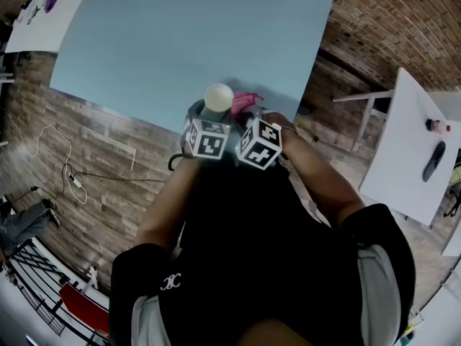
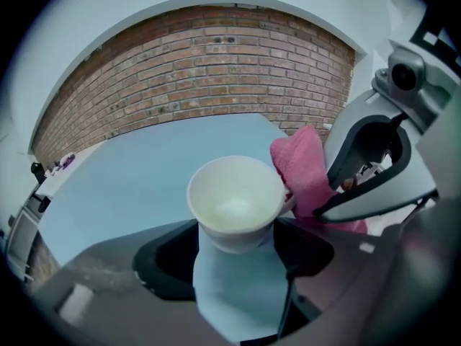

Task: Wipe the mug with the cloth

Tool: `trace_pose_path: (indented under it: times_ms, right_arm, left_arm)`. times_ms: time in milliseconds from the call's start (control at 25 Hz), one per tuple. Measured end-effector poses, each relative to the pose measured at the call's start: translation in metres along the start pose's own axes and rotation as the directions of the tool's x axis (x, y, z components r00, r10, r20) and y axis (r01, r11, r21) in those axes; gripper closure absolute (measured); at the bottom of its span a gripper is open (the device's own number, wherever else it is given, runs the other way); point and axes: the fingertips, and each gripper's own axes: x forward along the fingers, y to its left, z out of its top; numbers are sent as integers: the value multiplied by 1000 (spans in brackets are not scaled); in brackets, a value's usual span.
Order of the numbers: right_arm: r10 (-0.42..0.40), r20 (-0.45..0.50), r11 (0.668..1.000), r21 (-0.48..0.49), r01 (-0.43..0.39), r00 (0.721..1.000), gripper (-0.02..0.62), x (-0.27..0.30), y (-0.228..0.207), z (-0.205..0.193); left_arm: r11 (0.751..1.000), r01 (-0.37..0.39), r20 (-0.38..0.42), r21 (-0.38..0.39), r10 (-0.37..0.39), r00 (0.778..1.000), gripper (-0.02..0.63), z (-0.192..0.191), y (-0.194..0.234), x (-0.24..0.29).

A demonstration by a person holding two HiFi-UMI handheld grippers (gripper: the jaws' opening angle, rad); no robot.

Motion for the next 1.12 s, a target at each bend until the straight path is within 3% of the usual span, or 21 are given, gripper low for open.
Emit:
trace_pose_path:
  times_ms: [200,360,520,640,760,840,1000,1120]
  right_arm:
    - [10,-33,999,42,-9,999,555,10,0,-6]
    - [-2,-76,991,132,12,997,555,23,-7,-36]
    - [8,-55,975,221,4,998,555,35,-12,-44]
    - [10,-55,979,202,1,998,555,41,-9,-37]
    - [-1,-64,988,156,12,998,555,48,-7,-32]
    - [-3,-69,989,147,13,998,555,51,-8,-30]
    - [13,-62,986,166,-3,998,555,49,-10,-31]
    - [17,-59,986,166,-7,998,555,46,-12,-32]
  left_arm:
    - [1000,-2,9,-20,3,1000,275,-2,0,0]
    - [999,6,13,-33,-6,1000,290,-3,-1,-1]
    - [999,25,11,-37,-24,1000,296,-2,-3,-1]
    - [998,42,16,-40,-41,999,318,-2,-4,-2]
    - [998,65,1,-9,-65,998,396,-8,-14,-1]
    - [996,86,-20,6,-85,996,396,-18,-21,2]
    - [994,113,44,13,-113,993,298,-19,-19,-4]
    - [984,159,94,80,-166,982,197,-7,-7,-10]
